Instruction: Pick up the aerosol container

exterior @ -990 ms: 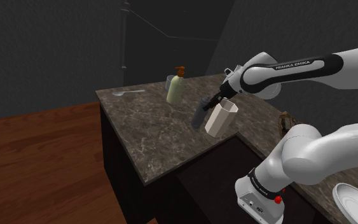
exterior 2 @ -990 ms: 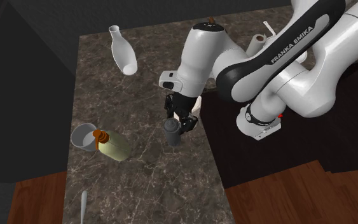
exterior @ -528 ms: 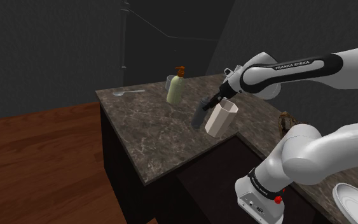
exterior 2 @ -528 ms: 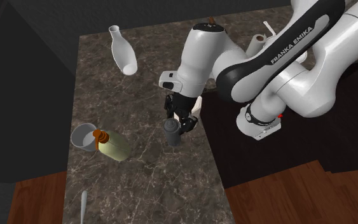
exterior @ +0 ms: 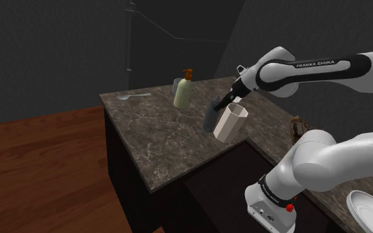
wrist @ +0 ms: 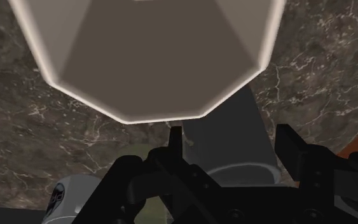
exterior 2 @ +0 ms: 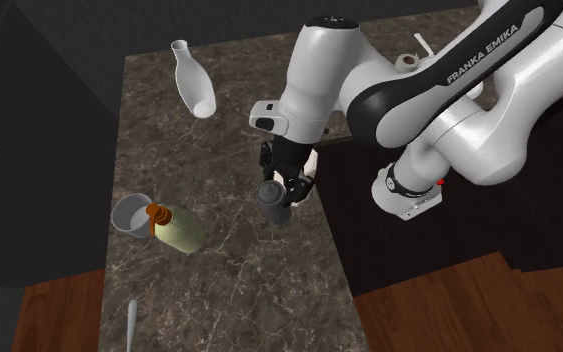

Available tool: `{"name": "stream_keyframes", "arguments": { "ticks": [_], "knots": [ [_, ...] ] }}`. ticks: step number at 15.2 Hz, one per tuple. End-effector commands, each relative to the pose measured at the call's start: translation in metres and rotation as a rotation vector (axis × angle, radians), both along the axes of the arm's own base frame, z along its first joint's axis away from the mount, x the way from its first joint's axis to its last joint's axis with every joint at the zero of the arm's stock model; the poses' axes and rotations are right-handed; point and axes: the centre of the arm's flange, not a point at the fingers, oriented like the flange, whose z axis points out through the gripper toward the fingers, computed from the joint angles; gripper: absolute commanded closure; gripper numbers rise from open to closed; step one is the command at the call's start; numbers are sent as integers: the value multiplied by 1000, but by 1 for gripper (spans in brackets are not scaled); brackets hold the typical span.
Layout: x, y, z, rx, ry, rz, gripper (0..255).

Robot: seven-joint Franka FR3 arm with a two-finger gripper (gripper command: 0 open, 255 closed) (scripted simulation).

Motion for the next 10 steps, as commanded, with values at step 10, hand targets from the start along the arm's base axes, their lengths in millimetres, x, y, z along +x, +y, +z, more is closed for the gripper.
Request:
{"name": "stream_keyframes", "arguments": {
  "ticks": [10],
  "knots": [
    [0,0,48,0,1,0,255]
  ]
}}
